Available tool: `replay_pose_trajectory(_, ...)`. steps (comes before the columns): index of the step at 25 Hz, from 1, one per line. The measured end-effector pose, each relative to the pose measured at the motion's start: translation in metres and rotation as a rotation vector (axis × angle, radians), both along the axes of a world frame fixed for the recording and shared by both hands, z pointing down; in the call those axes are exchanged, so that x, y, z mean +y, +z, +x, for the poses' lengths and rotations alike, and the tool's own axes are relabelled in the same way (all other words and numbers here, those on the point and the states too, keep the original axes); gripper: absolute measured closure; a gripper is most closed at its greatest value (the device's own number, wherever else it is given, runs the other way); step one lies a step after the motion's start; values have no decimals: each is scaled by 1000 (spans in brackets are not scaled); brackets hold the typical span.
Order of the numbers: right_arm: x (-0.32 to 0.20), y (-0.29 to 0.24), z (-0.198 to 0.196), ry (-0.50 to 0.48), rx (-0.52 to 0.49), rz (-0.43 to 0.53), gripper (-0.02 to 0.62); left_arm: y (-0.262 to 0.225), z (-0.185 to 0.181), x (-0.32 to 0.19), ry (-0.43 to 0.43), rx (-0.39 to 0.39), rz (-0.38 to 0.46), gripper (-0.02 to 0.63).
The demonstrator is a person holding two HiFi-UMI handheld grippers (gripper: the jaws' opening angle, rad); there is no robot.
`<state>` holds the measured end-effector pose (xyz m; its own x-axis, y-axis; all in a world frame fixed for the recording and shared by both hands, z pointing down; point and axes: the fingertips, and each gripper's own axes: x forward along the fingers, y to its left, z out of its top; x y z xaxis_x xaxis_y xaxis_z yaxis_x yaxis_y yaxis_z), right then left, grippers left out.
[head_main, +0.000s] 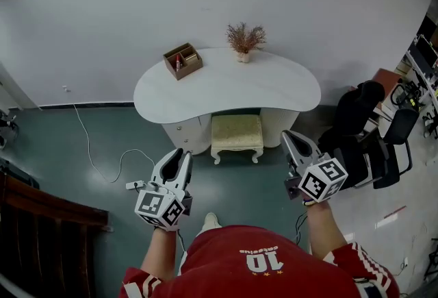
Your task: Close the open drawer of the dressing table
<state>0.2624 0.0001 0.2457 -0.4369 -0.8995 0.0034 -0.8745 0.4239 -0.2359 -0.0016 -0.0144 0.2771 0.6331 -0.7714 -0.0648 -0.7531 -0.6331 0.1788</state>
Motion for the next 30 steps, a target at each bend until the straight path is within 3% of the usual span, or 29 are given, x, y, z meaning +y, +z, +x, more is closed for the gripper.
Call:
replay_pose_trajectory(9,19,-16,-10,-43,-61,54,592,-47,28,26,-15,22,55,588)
replay_pose_trajectory(12,25,-23,-20,-71,-47,92,592,-54,24,29,-36,33,68,620)
replay_pose_trajectory(18,27,-28,-32,-72,1,128,594,-49,10,29,-62,12,80,620)
replay_pose_trajectory(30,15,-12,-54,-77,45,82,594,-41,-12,21,-88,-52,96,620)
